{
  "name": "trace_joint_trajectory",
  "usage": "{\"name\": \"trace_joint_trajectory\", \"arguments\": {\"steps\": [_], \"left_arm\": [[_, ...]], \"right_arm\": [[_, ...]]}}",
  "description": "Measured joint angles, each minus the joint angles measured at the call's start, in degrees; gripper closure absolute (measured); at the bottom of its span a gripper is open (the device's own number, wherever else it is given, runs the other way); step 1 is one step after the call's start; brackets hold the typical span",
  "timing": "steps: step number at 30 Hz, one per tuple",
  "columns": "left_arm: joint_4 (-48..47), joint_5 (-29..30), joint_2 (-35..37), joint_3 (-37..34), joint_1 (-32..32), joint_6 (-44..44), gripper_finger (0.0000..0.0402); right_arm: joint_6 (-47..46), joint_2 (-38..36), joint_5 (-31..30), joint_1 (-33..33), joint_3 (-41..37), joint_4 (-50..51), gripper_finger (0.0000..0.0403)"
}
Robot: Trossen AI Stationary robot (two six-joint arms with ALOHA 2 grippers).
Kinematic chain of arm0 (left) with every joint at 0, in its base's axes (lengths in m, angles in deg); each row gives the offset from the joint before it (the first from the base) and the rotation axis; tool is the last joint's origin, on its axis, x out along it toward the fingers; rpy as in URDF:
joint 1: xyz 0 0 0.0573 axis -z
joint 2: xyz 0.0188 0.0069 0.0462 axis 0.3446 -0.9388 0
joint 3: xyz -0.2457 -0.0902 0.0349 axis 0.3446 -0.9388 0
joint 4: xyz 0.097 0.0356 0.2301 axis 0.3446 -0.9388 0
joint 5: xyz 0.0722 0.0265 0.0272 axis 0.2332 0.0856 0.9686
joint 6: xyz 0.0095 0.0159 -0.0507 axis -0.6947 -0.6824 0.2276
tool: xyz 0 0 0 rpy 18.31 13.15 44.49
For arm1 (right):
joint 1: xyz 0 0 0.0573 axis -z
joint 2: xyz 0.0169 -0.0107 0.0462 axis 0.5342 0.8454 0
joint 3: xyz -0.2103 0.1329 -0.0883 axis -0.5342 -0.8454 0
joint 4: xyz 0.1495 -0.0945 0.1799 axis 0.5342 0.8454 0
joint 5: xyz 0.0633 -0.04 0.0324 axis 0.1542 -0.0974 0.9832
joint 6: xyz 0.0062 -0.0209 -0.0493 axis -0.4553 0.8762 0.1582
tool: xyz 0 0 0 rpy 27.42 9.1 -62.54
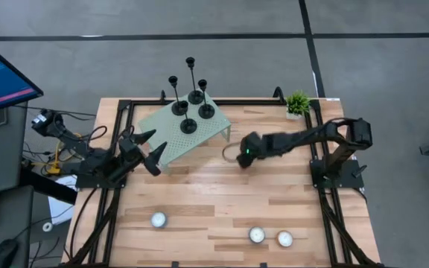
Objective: Pick & Place candle stick holders
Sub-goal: Put the red patterned scented candle on the shelf
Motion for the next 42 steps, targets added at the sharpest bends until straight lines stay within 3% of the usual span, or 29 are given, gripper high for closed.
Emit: {"name": "trace_joint_trajectory", "arguments": {"steps": [10, 20, 26, 33, 42], "left_arm": [[0.0, 2.5, -1.5, 0.0, 11.6, 7.8, 0.0093], [0.0, 2.4, -11.7, 0.0, 20.2, 24.2, 0.0093], [0.2, -3.7, -20.6, 1.1, 20.8, 37.4, 0.0093], [0.1, -9.4, -31.1, 7.1, 20.4, 37.8, 0.0093], [0.1, -12.5, -38.9, 12.9, 19.0, 40.6, 0.0093]], "right_arm": [[14.1, 0.1, 0.3, -13.9, 6.1, -3.5, 0.0111], [25.4, 0.1, 0.4, -22.0, 10.4, -4.2, 0.0111], [26.8, 0.1, 0.2, -25.2, 10.5, -7.7, 0.0111], [27.1, 4.0, -0.9, -29.0, 10.7, -11.6, 0.0111], [32.8, 16.9, -0.9, -30.8, 23.0, -9.1, 0.0111]]}}
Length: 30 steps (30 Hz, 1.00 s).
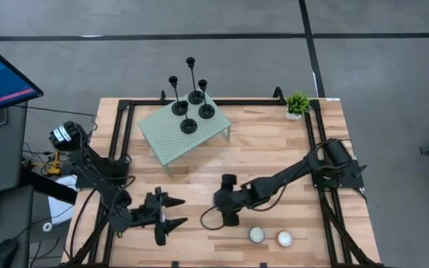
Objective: Pick & Place candle stick holders
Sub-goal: Put the red patterned scented candle on the shelf
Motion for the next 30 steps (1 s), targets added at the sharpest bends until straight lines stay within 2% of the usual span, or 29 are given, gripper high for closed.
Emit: {"name": "trace_joint_trajectory", "arguments": {"steps": [6, 11, 17, 26, 30], "left_arm": [[-0.3, -1.9, -3.3, 0.7, -1.2, 4.6, 0.0093], [-1.3, -2.2, -5.2, 0.7, -1.1, 7.9, 0.0093], [-7.0, -6.2, -5.3, 0.7, -1.3, 13.5, 0.0093], [-7.4, -13.7, -5.3, 0.7, -3.7, 15.3, 0.0093], [-9.9, -19.5, -5.3, 0.7, -6.6, 16.3, 0.0093]], "right_arm": [[7.4, 7.5, 0.0, -0.2, 8.5, 4.0, 0.0111], [11.7, 10.0, 1.2, -0.1, 11.3, 5.1, 0.0111], [15.9, 9.7, 6.1, -0.2, 11.7, 5.0, 0.0098], [16.6, 9.0, 7.3, -0.5, 12.1, 8.8, 0.0009], [15.4, 4.0, 7.1, -1.6, 13.0, 15.7, 0.0015]]}}
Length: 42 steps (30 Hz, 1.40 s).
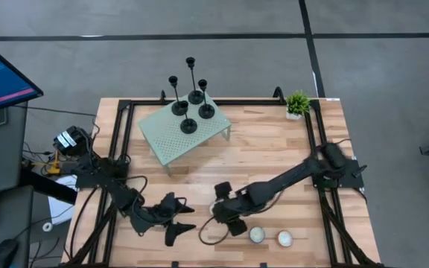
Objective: Pick & Place candle stick holders
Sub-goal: Put the red patterned scented candle on the shelf
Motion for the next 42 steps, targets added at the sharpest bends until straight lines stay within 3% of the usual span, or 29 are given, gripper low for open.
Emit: {"name": "trace_joint_trajectory", "arguments": {"steps": [4, 9, 16, 25, 33, 42], "left_arm": [[-1.3, -5.0, 0.0, 0.0, -4.1, -1.0, 0.0093], [-2.0, -11.7, 0.0, 0.0, -9.0, -7.0, 0.0093], [-2.4, -15.7, -1.0, 0.0, -14.1, -19.7, 0.0093], [-2.3, -27.9, -13.3, 7.0, -19.5, -25.7, 0.0093], [-2.0, -26.9, -16.7, 8.9, -20.3, -28.8, 0.0093], [-1.8, -26.1, -16.4, 8.9, -20.8, -28.7, 0.0061]], "right_arm": [[-3.8, -8.2, -1.6, -1.2, 0.2, 6.7, 0.0020], [-11.6, -17.3, -9.3, -3.8, 0.1, 17.8, 0.0012], [-25.5, -25.6, -17.9, -10.5, 0.1, 27.0, 0.0005], [-42.6, -31.9, -23.8, -19.7, 0.1, 29.8, 0.0008], [-54.7, -33.0, -27.3, -25.1, 0.1, 35.6, 0.0009], [-57.9, -31.0, -27.1, -26.3, 0.1, 36.3, 0.0007]]}}
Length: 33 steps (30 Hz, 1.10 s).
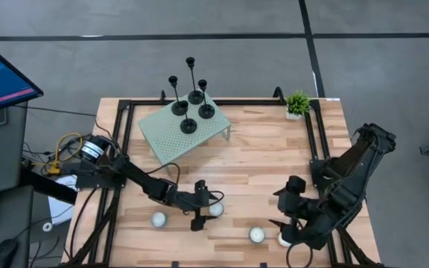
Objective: Pick & Place candle stick holders
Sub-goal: Put the red patterned scented candle on the shelf
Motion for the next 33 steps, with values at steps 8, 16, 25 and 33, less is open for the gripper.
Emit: {"name": "trace_joint_trajectory", "arguments": {"steps": [8, 16, 25, 33], "left_arm": [[-0.1, 1.0, -0.1, 0.0, 0.0, -2.1, 0.0023], [0.0, 1.8, -0.3, 0.0, -0.2, -1.8, 0.0023], [0.4, 1.3, -1.9, 0.0, -0.7, 0.1, 0.0023], [3.8, 0.1, -6.8, 0.0, -0.5, 1.8, 0.0024]], "right_arm": [[-1.0, 0.4, 0.2, -0.4, -0.1, 0.1, 0.0006], [-1.0, 0.4, 0.2, -0.4, -0.1, 0.1, 0.0009], [-1.0, 0.4, 0.2, -0.3, -0.1, 0.1, 0.0012], [-1.1, 0.4, 0.2, -0.3, -0.1, 0.1, 0.0013]]}}
